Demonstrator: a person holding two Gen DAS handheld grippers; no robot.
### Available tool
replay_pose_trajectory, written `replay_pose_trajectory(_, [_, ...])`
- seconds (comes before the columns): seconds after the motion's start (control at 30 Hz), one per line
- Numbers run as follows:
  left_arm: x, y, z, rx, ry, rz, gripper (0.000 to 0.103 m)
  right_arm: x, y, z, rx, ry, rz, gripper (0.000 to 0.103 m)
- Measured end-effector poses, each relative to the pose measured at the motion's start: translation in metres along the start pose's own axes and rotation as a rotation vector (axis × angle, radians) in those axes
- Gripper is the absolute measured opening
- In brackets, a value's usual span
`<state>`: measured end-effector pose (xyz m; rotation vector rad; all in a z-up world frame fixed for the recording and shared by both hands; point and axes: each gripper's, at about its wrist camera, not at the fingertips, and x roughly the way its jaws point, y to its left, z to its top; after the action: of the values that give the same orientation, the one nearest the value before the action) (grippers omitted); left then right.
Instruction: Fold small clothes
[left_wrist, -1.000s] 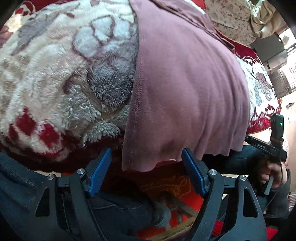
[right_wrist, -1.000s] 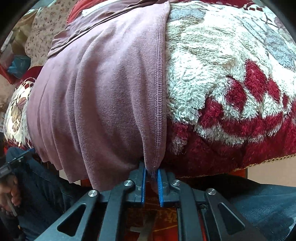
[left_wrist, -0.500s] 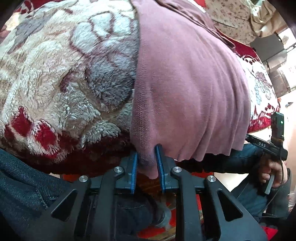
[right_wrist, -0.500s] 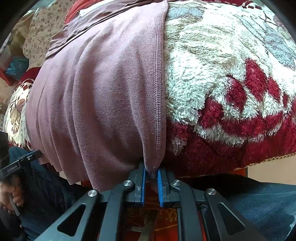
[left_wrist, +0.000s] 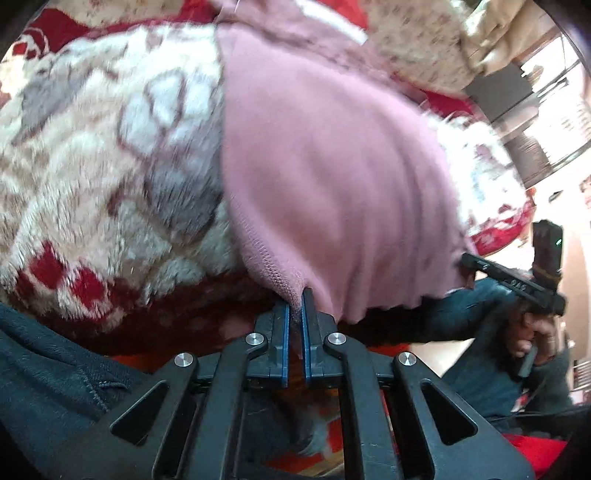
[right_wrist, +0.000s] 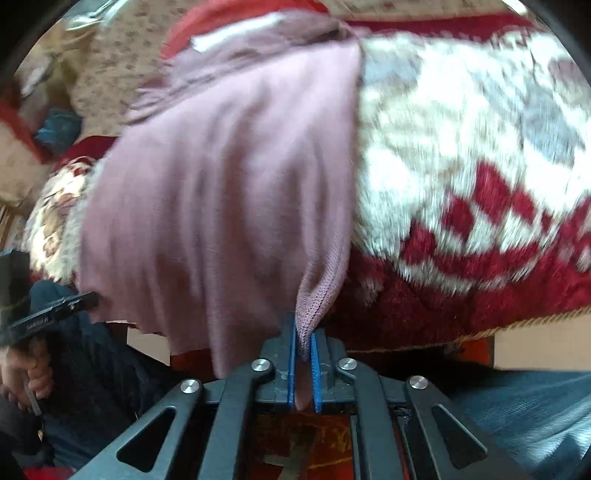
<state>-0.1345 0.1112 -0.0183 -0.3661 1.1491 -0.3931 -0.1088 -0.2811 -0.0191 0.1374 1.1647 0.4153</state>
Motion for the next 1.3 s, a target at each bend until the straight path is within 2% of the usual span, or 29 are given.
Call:
replay_pose_trajectory(0.17, [-0.033,0.003,0.021,-0.027,-0.136,-0.072,0.004,-0.059,-0.005,0.012,-0.038,-0.213,0.044,0.003])
replay_pose_trajectory(0.3, [-0.047,0.004,0.043,-0.059,-0.206,-0.116,0.004,-0.085,-0.017,0.028,-0.034,-0.324,0.037,0.003])
replay_pose_trajectory(0.53, [-0.075,-0.006,0.094,-0.118,-0.313,-0.14,0.003,-0.106,-0.018,0.074,-0.03,-0.408,0.044,0.003])
replay_pose_trajectory(0.7, [-0.099,-0.013,0.138,-0.12,-0.43,-0.091,0.003,-0.111,-0.023,0.125,0.012,-0.47,0.061,0.003])
replay_pose_trajectory(0.8, [-0.101,-0.004,0.17,-0.169,-0.475,-0.087,0.003,-0.102,-0.032,0.157,0.086,-0.472,0.101,0.003])
replay_pose_trajectory(0.87, [-0.095,0.004,0.19,-0.188,-0.501,-0.058,0.003,-0.09,-0.041,0.178,0.147,-0.46,0.136,0.003])
replay_pose_trajectory(1.03, [-0.05,0.028,0.243,-0.26,-0.484,-0.014,0.003,-0.038,-0.065,0.231,0.299,-0.38,0.193,0.003])
replay_pose_trajectory(1.13, [-0.015,0.037,0.268,-0.278,-0.462,0.028,0.002,-0.006,-0.073,0.255,0.344,-0.343,0.153,0.003])
replay_pose_trajectory(1.3, [0.02,0.055,0.289,-0.342,-0.473,0.065,0.002,0.039,-0.094,0.277,0.397,-0.288,0.117,0.003])
